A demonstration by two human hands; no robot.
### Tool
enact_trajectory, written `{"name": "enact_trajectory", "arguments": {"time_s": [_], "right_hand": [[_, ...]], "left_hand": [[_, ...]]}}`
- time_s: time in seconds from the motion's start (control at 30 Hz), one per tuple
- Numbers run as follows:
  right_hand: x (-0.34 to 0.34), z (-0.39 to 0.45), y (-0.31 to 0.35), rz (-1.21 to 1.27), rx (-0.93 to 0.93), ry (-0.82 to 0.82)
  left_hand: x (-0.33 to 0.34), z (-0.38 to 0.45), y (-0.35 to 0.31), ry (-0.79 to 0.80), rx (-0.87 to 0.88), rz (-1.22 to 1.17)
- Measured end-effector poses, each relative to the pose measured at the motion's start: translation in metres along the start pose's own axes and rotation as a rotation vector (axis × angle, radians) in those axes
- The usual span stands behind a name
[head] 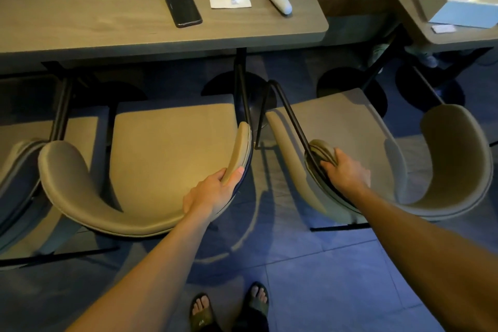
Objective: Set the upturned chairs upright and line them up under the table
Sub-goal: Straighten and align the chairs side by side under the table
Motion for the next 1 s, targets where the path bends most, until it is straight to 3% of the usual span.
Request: {"name": "enact_trajectory", "arguments": {"time_s": [0.63, 1.0], "right_hand": [[0.005, 0.024, 0.111, 0.062, -0.094, -0.134], [0.015, 0.006, 0.105, 0.056, -0.122, -0.143]], "left_hand": [[-0.001, 0.001, -0.002, -0.038, -0.013, 0.002], [-0.003, -0.002, -0.001, -0.022, -0.044, -0.011]]}}
Point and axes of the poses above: each hand's wrist, its own z-axis towards the middle knuckle, its own x-axis out of the palm, y = z × x, the point moved 4 cm from there along z, towards the middle knuckle
